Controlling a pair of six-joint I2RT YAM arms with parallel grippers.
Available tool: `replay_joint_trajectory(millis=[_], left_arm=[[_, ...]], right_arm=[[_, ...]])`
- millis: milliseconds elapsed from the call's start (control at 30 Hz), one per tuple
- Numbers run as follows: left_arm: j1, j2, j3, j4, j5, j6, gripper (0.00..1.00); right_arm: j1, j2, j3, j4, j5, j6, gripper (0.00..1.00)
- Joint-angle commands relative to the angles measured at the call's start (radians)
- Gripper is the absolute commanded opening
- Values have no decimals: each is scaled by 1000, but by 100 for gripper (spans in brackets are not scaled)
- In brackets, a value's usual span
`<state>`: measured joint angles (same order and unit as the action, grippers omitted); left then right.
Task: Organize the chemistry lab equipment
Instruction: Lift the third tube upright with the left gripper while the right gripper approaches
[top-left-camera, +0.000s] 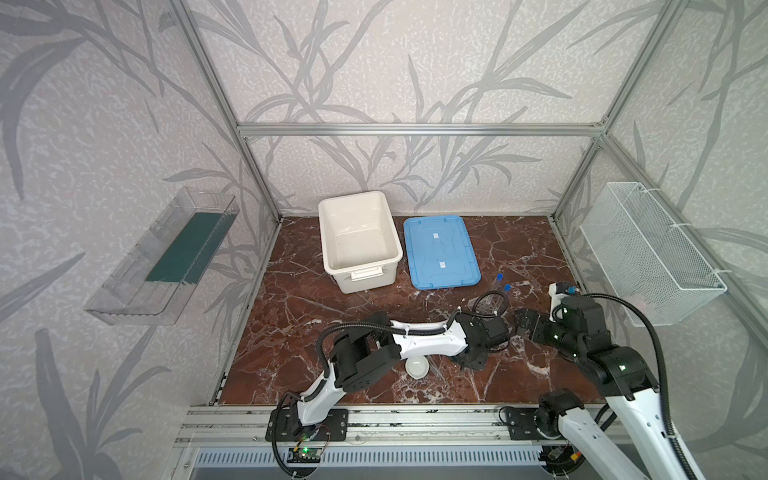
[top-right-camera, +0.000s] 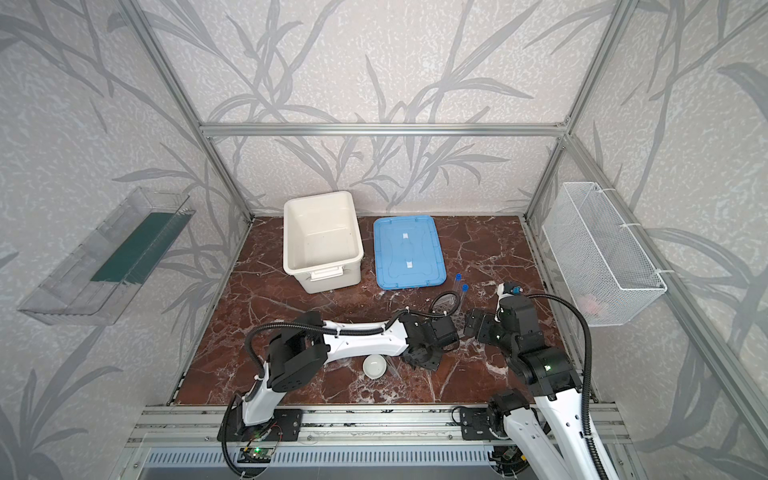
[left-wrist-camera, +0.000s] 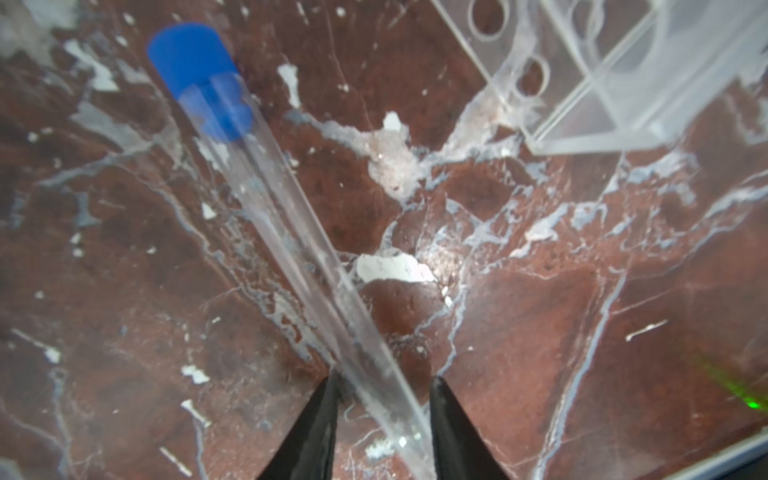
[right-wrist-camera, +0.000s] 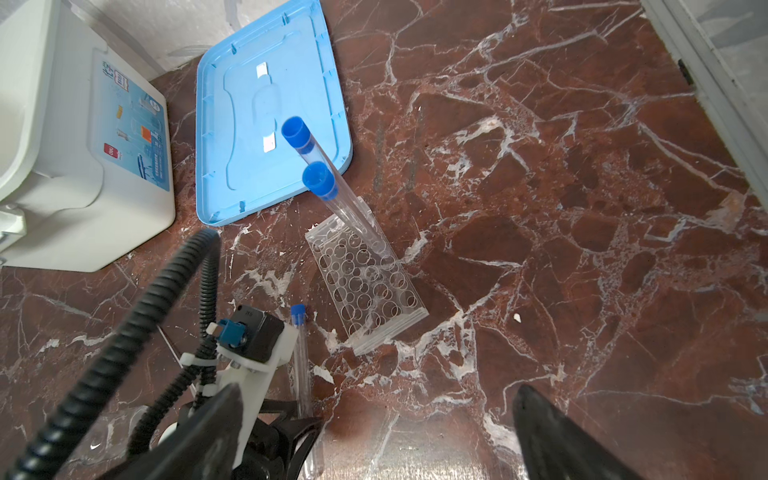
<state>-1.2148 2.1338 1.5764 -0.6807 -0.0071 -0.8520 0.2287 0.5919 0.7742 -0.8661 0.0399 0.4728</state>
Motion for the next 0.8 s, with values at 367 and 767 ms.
replay_joint_trajectory(millis=[367,767], left_arm=[[-21,4,-18,-170,-45,-12,27],[-46,8,-6,-173,-33,17,20]], right_arm=[[-3,-7,-9,-4,5,-22,99],[-3,-13,-12,-5,9,-19,99]])
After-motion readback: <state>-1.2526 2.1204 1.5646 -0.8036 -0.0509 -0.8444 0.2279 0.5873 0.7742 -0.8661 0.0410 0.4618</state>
